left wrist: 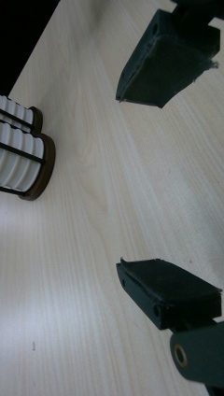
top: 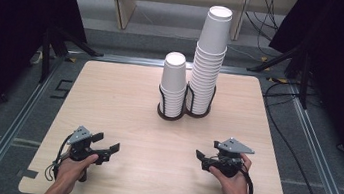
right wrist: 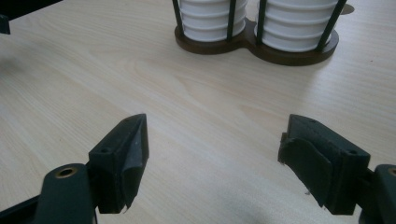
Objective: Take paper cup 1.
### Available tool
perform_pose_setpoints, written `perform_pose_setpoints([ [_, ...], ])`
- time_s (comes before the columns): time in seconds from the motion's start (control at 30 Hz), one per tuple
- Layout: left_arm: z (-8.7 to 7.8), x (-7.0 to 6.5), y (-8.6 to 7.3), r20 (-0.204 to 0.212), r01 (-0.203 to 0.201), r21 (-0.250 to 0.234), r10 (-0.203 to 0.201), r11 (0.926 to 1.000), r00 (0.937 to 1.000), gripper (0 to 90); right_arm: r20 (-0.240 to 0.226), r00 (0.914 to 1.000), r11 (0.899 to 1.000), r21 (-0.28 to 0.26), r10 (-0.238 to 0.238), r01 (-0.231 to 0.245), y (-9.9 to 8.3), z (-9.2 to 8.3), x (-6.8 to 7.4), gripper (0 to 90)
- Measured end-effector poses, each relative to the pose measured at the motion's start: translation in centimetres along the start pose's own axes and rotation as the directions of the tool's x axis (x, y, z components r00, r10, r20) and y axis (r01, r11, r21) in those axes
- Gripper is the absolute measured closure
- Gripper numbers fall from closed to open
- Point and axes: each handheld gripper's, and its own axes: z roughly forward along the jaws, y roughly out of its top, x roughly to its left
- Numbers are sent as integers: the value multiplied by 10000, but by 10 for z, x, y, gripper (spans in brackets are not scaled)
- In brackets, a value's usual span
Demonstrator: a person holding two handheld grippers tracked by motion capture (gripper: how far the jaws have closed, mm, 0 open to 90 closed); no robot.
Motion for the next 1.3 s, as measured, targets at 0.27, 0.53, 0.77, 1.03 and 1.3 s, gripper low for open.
perform_pose_setpoints([
  [0.27, 0, 0, 0, -59, 193, -161, -194, 9997, 9998, 144, -134, 9998, 9995, -280, -111, 107, 4, 2, -1, 235],
  [0.53, 1, -1, 0, -80, -68, -123, 67, 9999, 9999, 144, -575, 9981, 9981, -578, -223, 190, 18, 6, 4, 233],
  [0.77, 0, -2, 1, -49, -504, -183, 504, 9986, 9987, 144, -1151, 9928, 9974, -672, -322, 245, 41, 12, 14, 215],
  [1.03, -1, 0, 4, 30, -460, -317, 461, 9984, 9989, 144, -1363, 9874, 9902, -1245, -800, 630, 79, 20, 23, 209],
  [1.3, 0, 13, 4, -361, -150, -302, 139, 9994, 9992, 144, -1614, 9841, 9841, -1713, -748, 467, 116, 25, 25, 198],
])
